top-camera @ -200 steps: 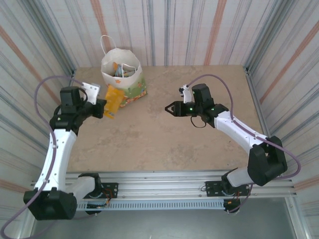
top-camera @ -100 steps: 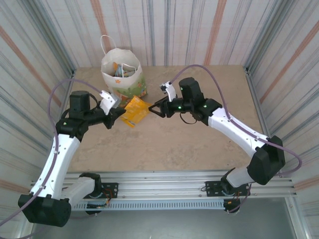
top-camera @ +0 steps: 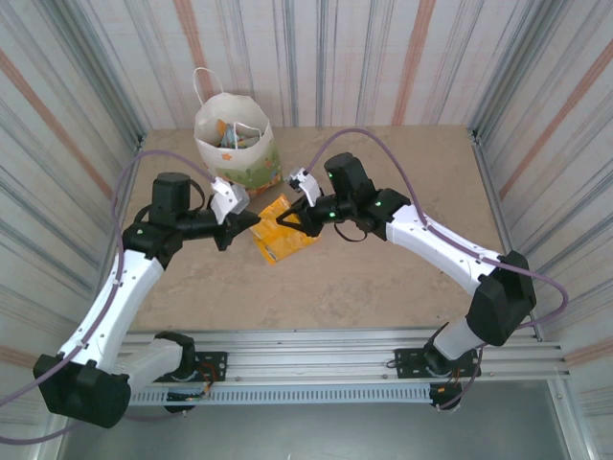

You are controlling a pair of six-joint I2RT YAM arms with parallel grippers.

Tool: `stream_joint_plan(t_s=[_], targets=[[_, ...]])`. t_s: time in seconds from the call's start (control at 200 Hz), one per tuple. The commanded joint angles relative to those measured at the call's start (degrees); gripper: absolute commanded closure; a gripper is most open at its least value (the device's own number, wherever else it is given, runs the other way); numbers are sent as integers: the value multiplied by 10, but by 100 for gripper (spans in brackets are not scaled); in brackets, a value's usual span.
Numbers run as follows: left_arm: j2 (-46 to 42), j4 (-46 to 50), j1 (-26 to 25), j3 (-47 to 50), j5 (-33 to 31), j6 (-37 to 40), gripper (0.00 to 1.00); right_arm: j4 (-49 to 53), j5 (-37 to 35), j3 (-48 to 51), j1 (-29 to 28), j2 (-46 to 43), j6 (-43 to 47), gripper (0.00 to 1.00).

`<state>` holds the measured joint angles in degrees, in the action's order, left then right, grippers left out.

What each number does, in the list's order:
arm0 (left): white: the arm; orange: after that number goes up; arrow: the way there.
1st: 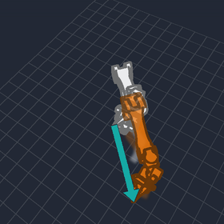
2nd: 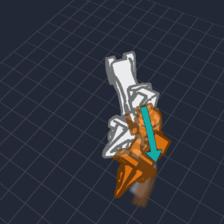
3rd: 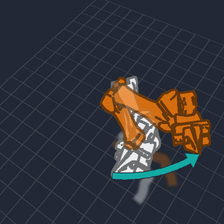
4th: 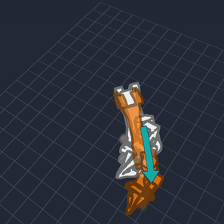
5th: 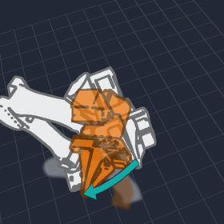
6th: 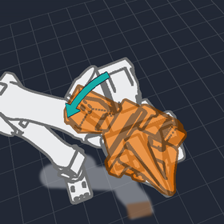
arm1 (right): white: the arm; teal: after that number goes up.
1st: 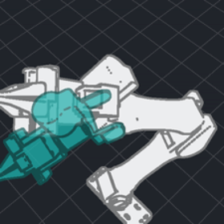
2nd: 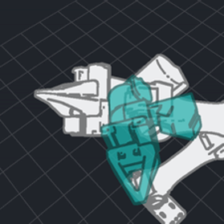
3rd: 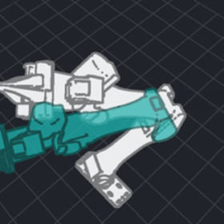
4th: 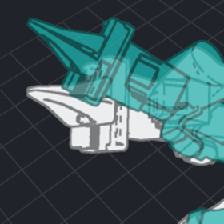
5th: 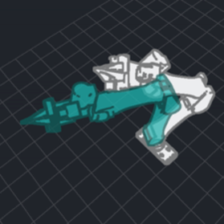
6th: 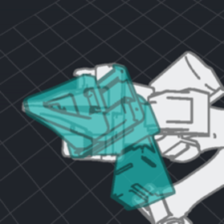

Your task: Place the snacks into the paper bag

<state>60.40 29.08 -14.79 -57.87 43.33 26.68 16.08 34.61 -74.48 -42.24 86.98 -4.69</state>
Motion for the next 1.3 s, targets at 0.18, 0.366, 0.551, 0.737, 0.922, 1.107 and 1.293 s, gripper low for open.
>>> stream_joint_plan(t_s=[0.18, 0.366, 0.551, 0.737, 0.922, 1.107, 1.293], targets=[[28, -24, -3, -74, -182, -37, 46, -38, -33, 72, 65, -78, -77, 99], [115, 18, -2, -179, -281, -9, 33, -100, -44, 158, 101, -143, -126, 99], [220, 38, 7, -280, -308, 12, 32, -93, -51, 191, 110, -173, -135, 99], [306, 30, 10, -350, -302, 27, 32, -90, -60, 212, 113, -195, -135, 98], [385, 61, 10, -420, -297, 41, 36, -97, -61, 230, 116, -207, -143, 98], [419, 123, 10, -465, -254, 60, 58, -97, -65, 240, 117, -217, -146, 98], [413, 165, 9, -478, -224, 76, 90, -101, -72, 244, 120, -226, -147, 99]])
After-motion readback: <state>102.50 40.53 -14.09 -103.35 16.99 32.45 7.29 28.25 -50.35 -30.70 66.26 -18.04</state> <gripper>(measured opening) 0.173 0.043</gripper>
